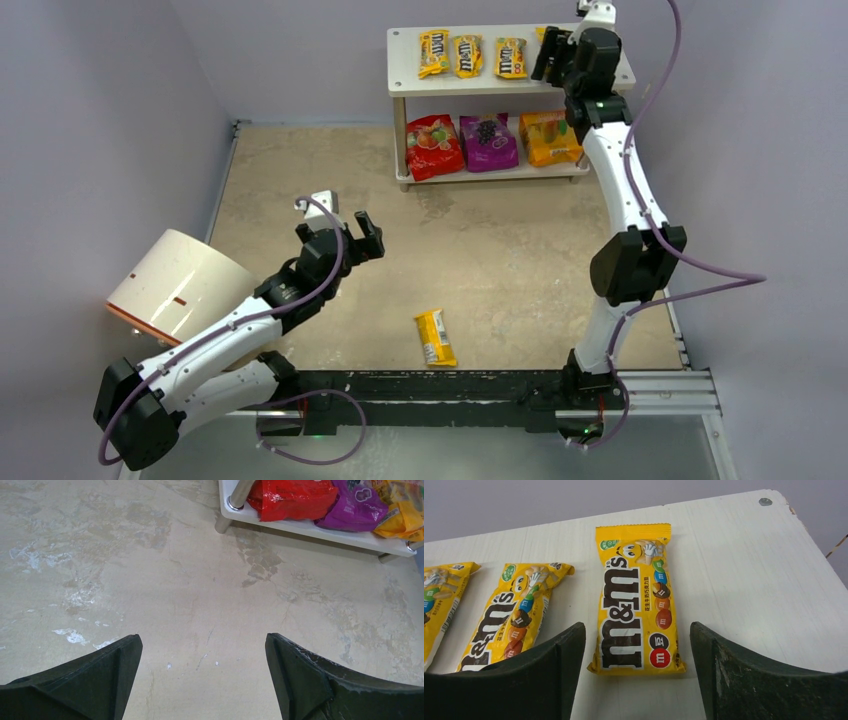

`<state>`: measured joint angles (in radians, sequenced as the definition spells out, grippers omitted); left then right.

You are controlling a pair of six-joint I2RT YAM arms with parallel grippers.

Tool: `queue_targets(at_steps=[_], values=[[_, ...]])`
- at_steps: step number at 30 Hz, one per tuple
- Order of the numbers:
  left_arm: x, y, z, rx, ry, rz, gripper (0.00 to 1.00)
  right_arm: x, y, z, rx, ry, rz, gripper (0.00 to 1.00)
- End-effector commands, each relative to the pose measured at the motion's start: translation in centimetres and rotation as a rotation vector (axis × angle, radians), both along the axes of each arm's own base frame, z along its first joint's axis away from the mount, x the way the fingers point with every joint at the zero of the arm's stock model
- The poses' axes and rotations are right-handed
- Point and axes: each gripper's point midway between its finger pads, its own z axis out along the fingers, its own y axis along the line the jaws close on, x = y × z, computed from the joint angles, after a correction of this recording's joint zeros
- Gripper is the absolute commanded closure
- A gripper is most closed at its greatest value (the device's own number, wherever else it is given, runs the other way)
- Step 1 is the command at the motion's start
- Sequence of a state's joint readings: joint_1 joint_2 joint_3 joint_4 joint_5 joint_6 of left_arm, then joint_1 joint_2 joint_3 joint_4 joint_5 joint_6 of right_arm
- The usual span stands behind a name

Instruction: Place and organize the candy bags onto the shelf

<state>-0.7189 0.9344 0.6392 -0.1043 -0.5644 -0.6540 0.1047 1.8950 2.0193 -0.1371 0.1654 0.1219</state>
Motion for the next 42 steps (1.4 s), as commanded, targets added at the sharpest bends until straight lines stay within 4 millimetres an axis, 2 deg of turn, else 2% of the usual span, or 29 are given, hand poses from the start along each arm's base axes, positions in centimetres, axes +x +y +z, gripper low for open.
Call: queue_targets(at_steps=[1, 5, 6, 8, 12, 15, 18, 19, 20, 21, 22, 24, 26, 27, 29, 31, 34, 36, 38, 42], values=[[-0.1, 0.6, -0.1, -0.01, -0.002, 0.021, 0.0, -1.4, -0.3, 4.4, 0.014, -0.064, -0.007, 0.19], [-0.3, 0.5, 0.0, -0.016, -0.001, 0.013, 0.0, -4.3, -0.7, 7.0, 0.01, -0.09, -0.012, 0.08], [-0.3, 0.4, 0.0, -0.019, -0.001, 0.011, 0.0, -5.2, -0.4, 7.4, 0.014, -0.1, 0.009, 0.03], [-0.4, 0.2, 0.0, -0.025, 0.003, 0.001, 0.0, -7.3, 0.8, 7.7, 0.033, -0.112, 0.085, 0.01], [-0.7, 0.0, 0.1, -0.042, 0.011, -0.015, 0.0, -12.6, 2.5, 7.3, 0.097, -0.154, 0.202, 0.01], [-1.2, -0.1, 0.1, -0.056, 0.017, -0.033, 0.0, -17.6, 3.8, 6.4, 0.177, -0.215, 0.29, 0.01], [-1.6, -0.4, -0.3, -0.074, 0.029, -0.053, 0.0, -21.4, 4.5, 3.5, 0.258, -0.206, 0.331, 0.02], [-1.8, -0.5, -0.6, -0.077, 0.036, -0.062, 0.0, -22.9, 5.4, 2.2, 0.313, -0.173, 0.378, 0.03], [-1.9, -0.7, -1.0, -0.081, 0.042, -0.072, 0.0, -23.8, 6.3, 0.3, 0.374, -0.12, 0.412, 0.03], [-1.9, -0.8, -1.3, -0.086, 0.05, -0.077, 0.0, -24.5, 7.3, -2.5, 0.436, -0.059, 0.441, 0.03], [-2.0, -1.1, -1.7, -0.088, 0.059, -0.086, 0.0, -25.2, 8.5, -4.2, 0.476, -0.025, 0.484, 0.03], [-2.3, -1.7, -2.2, -0.088, 0.087, -0.122, 0.0, -26.5, 11.2, -7.6, 0.476, 0.07, 0.539, 0.01], [-2.7, -2.5, -2.8, -0.091, 0.12, -0.166, 0.0, -27.7, 13.6, -11.2, 0.382, 0.192, 0.541, 0.01], [-3.1, -3.1, -3.3, -0.097, 0.145, -0.199, 0.0, -28.1, 14.1, -13.0, 0.342, 0.252, 0.516, 0.01], [-4.3, -5.3, -4.2, -0.138, 0.191, -0.322, 0.0, -28.5, 13.7, -15.8, 0.311, 0.342, 0.456, 0.01], [-6.9, -8.7, -5.4, -0.207, 0.265, -0.542, 0.02, -28.6, 12.6, -17.5, 0.301, 0.366, 0.391, 0.01], [-9.8, -11.3, -7.8, -0.311, 0.394, -0.706, 0.07, -28.6, 10.6, -18.5, 0.307, 0.332, 0.278, 0.01], [-10.9, -11.5, -9.8, -0.332, 0.478, -0.71, 0.13, -29.0, 9.7, -19.2, 0.347, 0.332, 0.22, 0.01], [-11.6, -11.3, -11.3, -0.306, 0.544, -0.705, 0.14, -29.2, 8.7, -19.8, 0.369, 0.325, 0.157, 0.01], [-12.2, -11.9, -12.5, -0.297, 0.591, -0.704, 0.17, -29.3, 7.6, -19.8, 0.375, 0.281, 0.109, 0.01]])
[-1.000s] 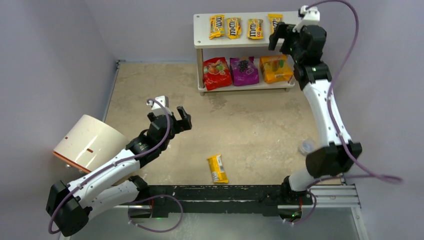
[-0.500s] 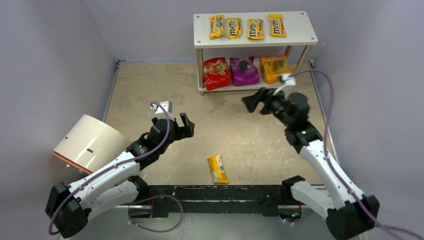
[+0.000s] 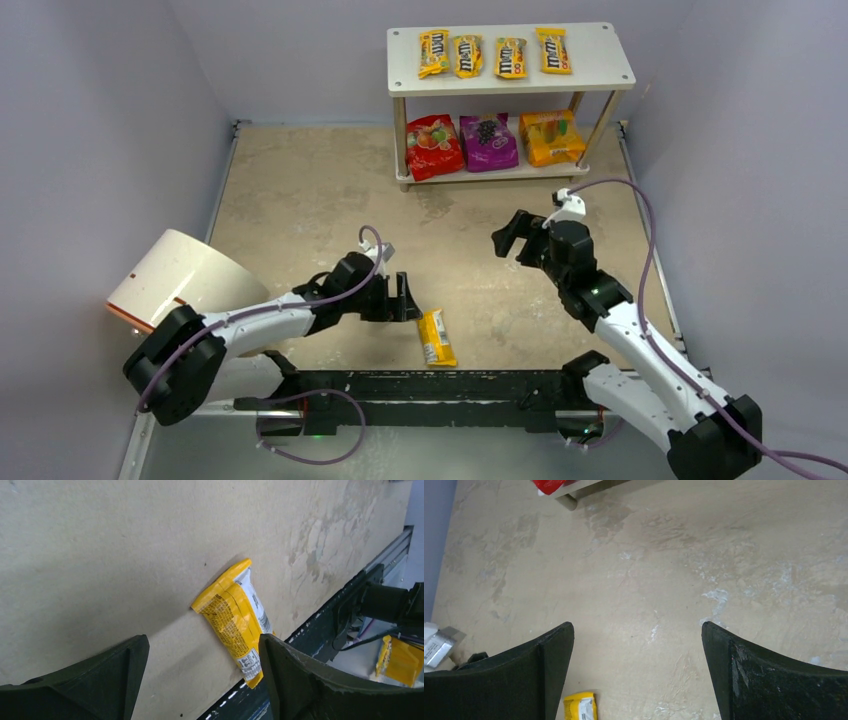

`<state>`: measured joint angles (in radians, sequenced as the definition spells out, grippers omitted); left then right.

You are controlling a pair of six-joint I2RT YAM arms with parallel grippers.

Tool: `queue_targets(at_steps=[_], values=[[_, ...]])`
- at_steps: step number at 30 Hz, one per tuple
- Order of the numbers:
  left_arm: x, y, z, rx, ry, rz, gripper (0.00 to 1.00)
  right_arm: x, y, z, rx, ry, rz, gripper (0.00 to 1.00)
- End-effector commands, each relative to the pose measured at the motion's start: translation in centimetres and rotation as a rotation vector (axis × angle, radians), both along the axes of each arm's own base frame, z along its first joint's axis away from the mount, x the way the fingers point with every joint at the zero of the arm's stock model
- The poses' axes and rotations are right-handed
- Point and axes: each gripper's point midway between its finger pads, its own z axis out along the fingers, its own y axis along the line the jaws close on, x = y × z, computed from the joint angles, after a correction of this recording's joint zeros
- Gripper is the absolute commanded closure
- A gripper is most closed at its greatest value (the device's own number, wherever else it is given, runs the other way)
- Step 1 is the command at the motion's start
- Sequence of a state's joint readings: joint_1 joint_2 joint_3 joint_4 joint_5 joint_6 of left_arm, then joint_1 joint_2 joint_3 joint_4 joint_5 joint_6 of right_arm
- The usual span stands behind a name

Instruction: Place and organize the candy bags onto the shelf

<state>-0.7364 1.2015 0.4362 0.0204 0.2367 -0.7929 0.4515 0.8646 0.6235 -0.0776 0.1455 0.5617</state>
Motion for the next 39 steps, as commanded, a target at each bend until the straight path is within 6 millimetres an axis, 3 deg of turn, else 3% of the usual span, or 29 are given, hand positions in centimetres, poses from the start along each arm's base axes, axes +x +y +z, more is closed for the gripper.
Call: queue_targets(at_steps=[1, 12, 18, 21, 25, 28, 31, 34, 39], values=[[-0.9, -2.6, 1.3, -0.111, 0.024, -0.065, 0.2, 0.6, -2.1, 0.2, 0.015, -0.047, -0.142, 0.01], [-2.1, -4.0, -3.0, 0.028, 0.128, -0.025, 0.41, 0.2, -4.2, -1.3, -0.048, -0.033, -0.229, 0.01], [-1.5, -3.0, -5.5, 0.171, 0.16, 0.11, 0.84, 0.0, -4.4, -1.1, -0.04, -0.047, -0.235, 0.01], [-0.8, -2.2, -6.0, 0.26, 0.15, 0.166, 1.0, -0.2, -2.8, -0.8, -0.038, -0.097, -0.113, 0.01], [0.5, -3.6, -4.5, 0.251, 0.117, 0.155, 1.0, -0.5, -0.1, 1.7, 0.042, -0.284, 0.058, 0.01], [1.6, -4.6, -2.0, 0.246, 0.091, 0.128, 1.0, -1.1, 1.9, 4.3, 0.066, -0.457, 0.199, 0.01], [3.3, -5.2, 1.2, 0.27, 0.058, 0.052, 1.0, -3.7, 5.8, 5.4, -0.005, -0.612, 0.541, 0.01], [5.6, -4.1, 3.7, 0.369, 0.061, 0.039, 1.0, -6.1, 8.5, 5.1, -0.105, -0.728, 0.845, 0.05], [8.6, -0.6, 6.8, 0.468, 0.112, 0.2, 1.0, -7.2, 10.5, 5.3, -0.276, -0.927, 0.96, 0.08]])
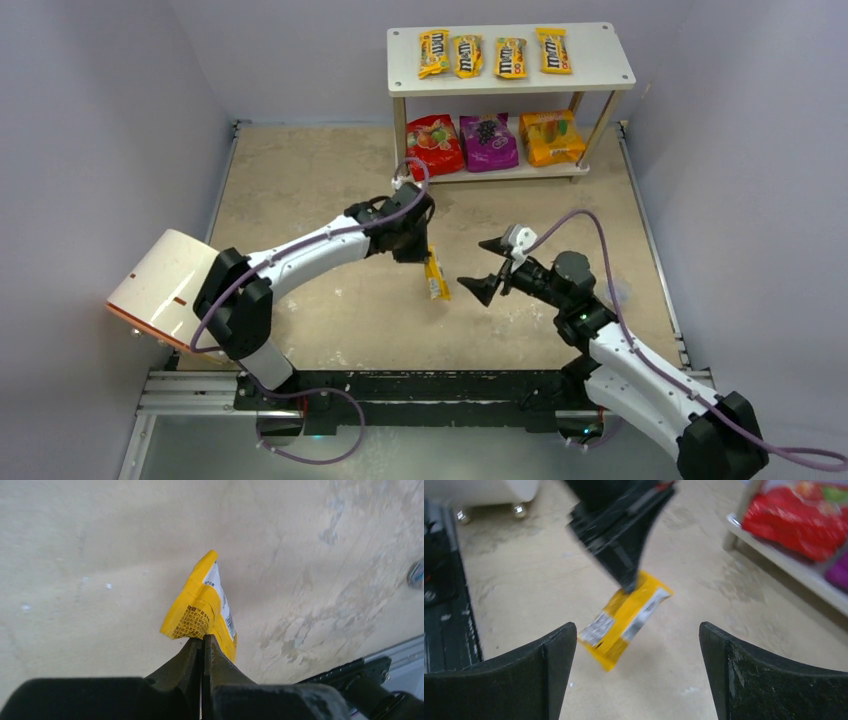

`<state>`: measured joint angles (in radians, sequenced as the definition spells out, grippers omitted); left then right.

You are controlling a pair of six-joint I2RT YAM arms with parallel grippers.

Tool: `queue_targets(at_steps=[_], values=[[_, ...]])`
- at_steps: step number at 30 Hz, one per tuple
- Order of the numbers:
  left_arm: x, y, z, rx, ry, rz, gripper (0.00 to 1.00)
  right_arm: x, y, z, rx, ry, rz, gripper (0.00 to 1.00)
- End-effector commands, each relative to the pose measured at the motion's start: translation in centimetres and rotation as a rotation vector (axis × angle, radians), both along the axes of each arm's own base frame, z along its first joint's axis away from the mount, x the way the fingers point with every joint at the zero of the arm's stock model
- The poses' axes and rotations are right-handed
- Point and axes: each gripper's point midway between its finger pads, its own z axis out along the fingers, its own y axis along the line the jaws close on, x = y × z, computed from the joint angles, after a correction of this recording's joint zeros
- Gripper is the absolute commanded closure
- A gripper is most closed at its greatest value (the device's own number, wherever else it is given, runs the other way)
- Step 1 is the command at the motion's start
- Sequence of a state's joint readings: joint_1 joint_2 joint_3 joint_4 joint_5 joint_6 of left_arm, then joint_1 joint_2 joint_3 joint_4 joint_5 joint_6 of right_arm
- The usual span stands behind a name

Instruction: Place and organize the candy bags onto the shelf

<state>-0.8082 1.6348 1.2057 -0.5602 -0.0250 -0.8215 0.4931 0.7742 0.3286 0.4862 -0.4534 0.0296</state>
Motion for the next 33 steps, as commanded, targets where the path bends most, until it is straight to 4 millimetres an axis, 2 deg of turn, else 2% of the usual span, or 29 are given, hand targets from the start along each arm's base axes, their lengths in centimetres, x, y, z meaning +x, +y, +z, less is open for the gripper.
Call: queue_targets(at_steps=[1, 6, 9, 12, 14, 18, 22, 25, 29, 32, 33], values=[[0.8, 5.4, 1.9, 0.156, 0.068, 0.132, 1.0, -1.9, 2.8, 3.9, -0.08, -0.412, 0.195, 0.08], [2.0, 6.6, 4.6, 0.082, 0.066, 0.424, 1.0, -0.8, 3.6, 2.5, -0.029, -0.427, 0.065, 0.11], [2.7, 6.1, 5.7, -0.013, 0.054, 0.542, 1.0, -1.6, 5.6, 1.2, -0.008, -0.432, 0.047, 0.13], [3.3, 5.4, 6.5, -0.1, 0.05, 0.611, 1.0, -1.6, 7.8, -1.2, -0.091, -0.435, 0.056, 0.13], [3.6, 5.7, 6.8, -0.103, 0.04, 0.655, 1.0, -1.4, 8.6, -2.9, -0.144, -0.424, 0.069, 0.14], [3.5, 6.8, 7.1, -0.094, 0.036, 0.722, 1.0, -0.9, 8.7, -2.8, -0.097, -0.442, 0.03, 0.14], [3.2, 6.6, 7.0, -0.128, 0.044, 0.729, 1.0, -0.1, 9.7, -2.6, -0.098, -0.445, 0.02, 0.17], [3.1, 6.6, 7.0, -0.133, 0.043, 0.732, 1.0, 1.0, 9.6, -2.7, -0.104, -0.464, -0.031, 0.2], [3.2, 6.6, 6.7, -0.143, 0.048, 0.749, 1.0, 1.8, 9.9, -2.7, -0.12, -0.494, -0.055, 0.32], [3.2, 6.4, 6.7, -0.153, 0.047, 0.74, 1.0, 2.3, 10.6, -3.8, -0.174, -0.476, -0.037, 0.38], [3.2, 6.4, 6.8, -0.152, 0.047, 0.733, 1.0, 2.4, 10.7, -4.1, -0.183, -0.472, -0.035, 0.42]])
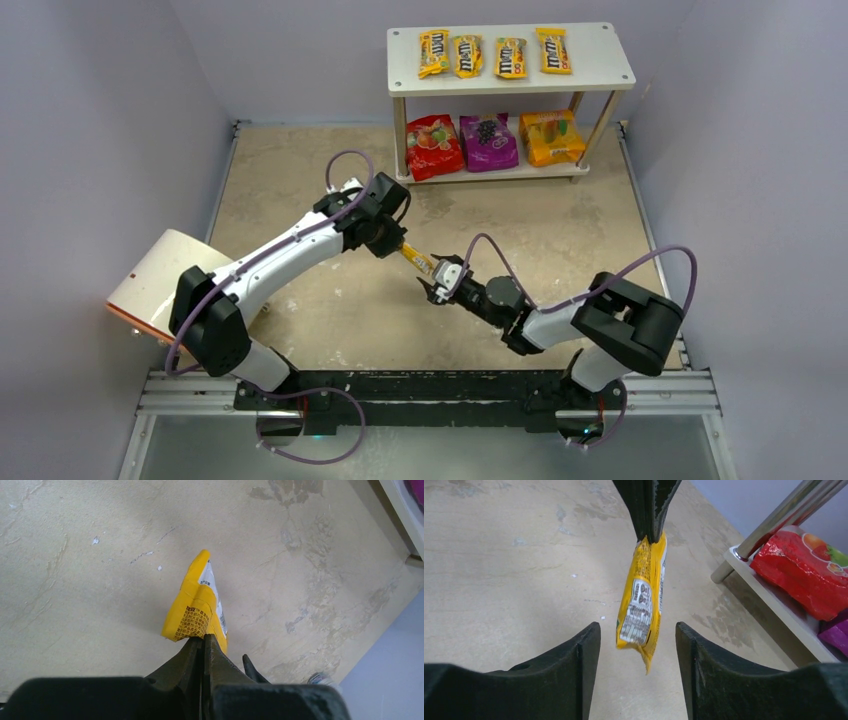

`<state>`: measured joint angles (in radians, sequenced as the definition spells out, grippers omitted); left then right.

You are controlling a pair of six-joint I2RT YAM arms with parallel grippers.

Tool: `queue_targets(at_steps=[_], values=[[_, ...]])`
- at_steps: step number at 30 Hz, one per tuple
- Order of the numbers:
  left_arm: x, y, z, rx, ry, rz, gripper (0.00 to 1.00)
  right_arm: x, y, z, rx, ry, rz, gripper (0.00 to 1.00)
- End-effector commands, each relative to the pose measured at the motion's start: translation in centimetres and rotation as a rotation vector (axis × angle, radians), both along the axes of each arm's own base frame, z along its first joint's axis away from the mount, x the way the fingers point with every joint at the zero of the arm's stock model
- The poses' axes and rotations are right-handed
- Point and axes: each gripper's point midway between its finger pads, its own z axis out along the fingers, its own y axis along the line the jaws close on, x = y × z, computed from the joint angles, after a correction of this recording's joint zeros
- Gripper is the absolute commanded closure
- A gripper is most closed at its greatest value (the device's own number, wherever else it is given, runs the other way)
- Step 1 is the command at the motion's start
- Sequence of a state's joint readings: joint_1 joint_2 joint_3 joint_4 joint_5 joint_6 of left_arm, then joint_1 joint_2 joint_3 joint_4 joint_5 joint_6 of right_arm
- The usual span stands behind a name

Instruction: Place and organize the candy bags onto the shelf

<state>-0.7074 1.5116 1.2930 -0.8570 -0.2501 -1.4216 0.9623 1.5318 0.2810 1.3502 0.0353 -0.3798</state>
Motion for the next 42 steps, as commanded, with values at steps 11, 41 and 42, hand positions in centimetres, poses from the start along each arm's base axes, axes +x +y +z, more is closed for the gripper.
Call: queue_targets(at_steps=[11, 41, 42], values=[[0.6, 0.0, 3.7, -0.01, -0.161, -0.123, 1.0, 0.7, 1.1, 2.2, -0.084, 0.016, 0.046, 1.0], [-17.9, -2.1, 4.9, -0.362, -0.449, -1.491, 0.31, -13.3, -0.6, 7.6, -0.266, 0.945, 0.746, 1.0], [-17.8, -2.1, 4.5, -0.351, -0.43, -1.495, 0.33, -13.1, -0.5, 7.6, -0.273, 0.953, 0.745, 1.0]])
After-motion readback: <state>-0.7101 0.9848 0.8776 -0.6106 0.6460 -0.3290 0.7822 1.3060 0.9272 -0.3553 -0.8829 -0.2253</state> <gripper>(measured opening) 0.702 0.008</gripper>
